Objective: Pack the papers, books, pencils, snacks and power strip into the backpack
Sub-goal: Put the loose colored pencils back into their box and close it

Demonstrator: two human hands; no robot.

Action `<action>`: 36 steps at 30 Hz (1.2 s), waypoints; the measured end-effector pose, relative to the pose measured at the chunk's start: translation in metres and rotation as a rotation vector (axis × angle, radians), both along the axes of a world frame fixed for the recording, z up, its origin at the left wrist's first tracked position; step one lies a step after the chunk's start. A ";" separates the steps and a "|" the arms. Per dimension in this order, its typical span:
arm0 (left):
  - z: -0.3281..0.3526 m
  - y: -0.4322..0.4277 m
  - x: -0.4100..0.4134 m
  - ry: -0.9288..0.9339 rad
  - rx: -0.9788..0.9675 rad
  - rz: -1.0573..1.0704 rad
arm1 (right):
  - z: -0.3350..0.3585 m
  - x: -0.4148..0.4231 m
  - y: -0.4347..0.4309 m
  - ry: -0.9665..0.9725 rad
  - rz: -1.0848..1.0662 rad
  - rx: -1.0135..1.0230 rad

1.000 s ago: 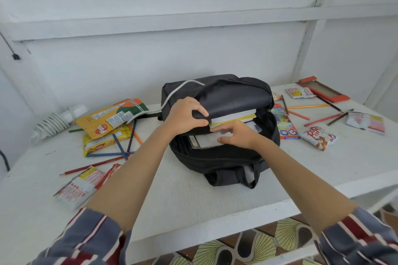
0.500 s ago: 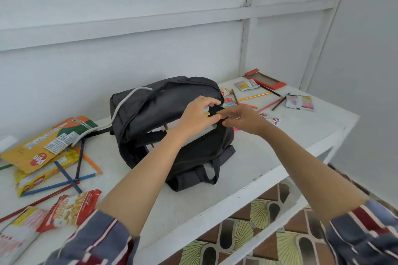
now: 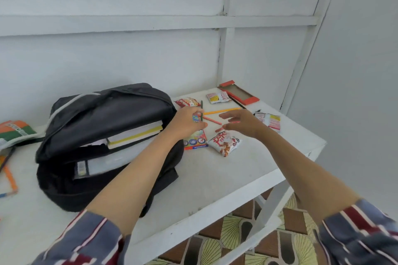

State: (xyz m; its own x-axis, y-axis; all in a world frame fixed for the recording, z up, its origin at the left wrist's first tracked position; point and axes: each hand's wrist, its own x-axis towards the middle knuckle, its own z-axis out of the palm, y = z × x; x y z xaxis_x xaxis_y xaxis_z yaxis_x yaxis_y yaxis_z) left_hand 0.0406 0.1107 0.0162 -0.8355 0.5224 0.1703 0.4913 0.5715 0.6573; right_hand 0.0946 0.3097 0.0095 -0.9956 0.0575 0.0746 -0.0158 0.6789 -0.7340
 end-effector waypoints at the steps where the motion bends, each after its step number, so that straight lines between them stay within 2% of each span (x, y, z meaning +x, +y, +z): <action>1: -0.003 0.008 -0.004 -0.008 0.002 0.027 | 0.001 -0.005 0.010 -0.004 0.014 -0.001; 10: -0.029 0.047 -0.034 -0.120 0.015 0.246 | -0.004 -0.046 0.047 -0.082 0.136 -0.018; 18: -0.044 0.052 -0.074 -0.159 -0.112 0.410 | -0.020 -0.089 0.020 -0.141 0.244 -0.060; 22: -0.052 0.055 -0.083 -0.228 -0.135 0.537 | -0.029 -0.105 0.007 -0.178 0.263 -0.043; 27: -0.059 0.049 -0.086 -0.357 -0.181 0.553 | -0.037 -0.116 -0.006 -0.214 0.264 -0.010; 32: -0.061 0.050 -0.085 -0.379 -0.181 0.567 | -0.038 -0.122 -0.009 -0.262 0.252 -0.095; 36: -0.059 0.047 -0.084 -0.368 0.009 0.591 | -0.040 -0.122 -0.001 -0.332 0.190 -0.320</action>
